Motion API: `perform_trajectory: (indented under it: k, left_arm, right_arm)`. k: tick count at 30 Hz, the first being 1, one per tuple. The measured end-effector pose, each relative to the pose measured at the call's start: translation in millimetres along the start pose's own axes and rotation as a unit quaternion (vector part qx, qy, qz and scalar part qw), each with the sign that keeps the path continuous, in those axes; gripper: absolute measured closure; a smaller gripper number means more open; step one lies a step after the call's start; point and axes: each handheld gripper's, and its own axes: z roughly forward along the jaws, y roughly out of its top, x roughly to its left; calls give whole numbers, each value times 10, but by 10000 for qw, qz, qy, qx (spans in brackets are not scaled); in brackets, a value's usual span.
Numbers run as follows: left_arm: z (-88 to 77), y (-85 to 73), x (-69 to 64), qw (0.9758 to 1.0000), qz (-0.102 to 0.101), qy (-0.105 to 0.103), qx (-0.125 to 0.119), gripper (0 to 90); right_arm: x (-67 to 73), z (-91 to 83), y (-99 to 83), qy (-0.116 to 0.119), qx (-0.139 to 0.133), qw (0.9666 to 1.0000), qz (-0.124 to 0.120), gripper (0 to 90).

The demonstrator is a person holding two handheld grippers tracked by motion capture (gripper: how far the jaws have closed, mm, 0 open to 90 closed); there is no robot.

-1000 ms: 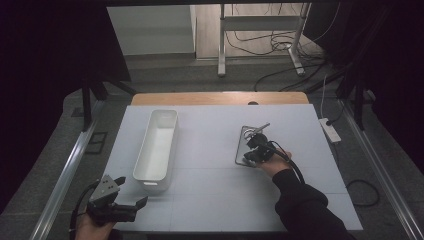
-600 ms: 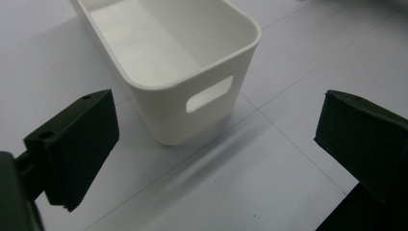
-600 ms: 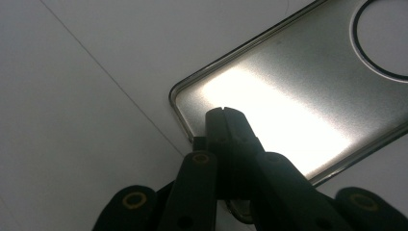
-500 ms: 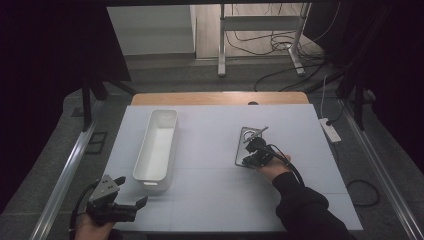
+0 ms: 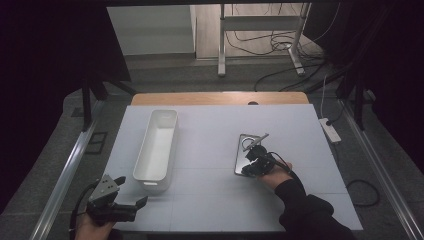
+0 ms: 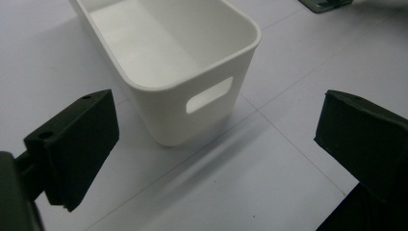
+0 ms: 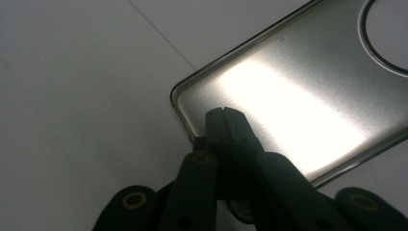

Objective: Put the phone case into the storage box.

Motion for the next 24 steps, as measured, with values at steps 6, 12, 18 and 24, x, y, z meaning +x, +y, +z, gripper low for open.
perform_trajectory:
  k: [6,12,18,24]
  left_arm:
    - [-1,0,3,10000,-10,-1,1,23]
    - [0,1,2,10000,-12,0,4,23]
    - [2,3,2,10000,-14,-3,10,23]
    - [2,3,5,10000,-18,-7,14,23]
  right_arm:
    - [45,-21,-50,44,22,10000,-20,897]
    - [11,-86,-144,-33,66,10000,63,897]
    - [-65,-152,-235,-112,74,9997,195,897]
    - [-137,-194,-278,-225,85,9993,284,897]
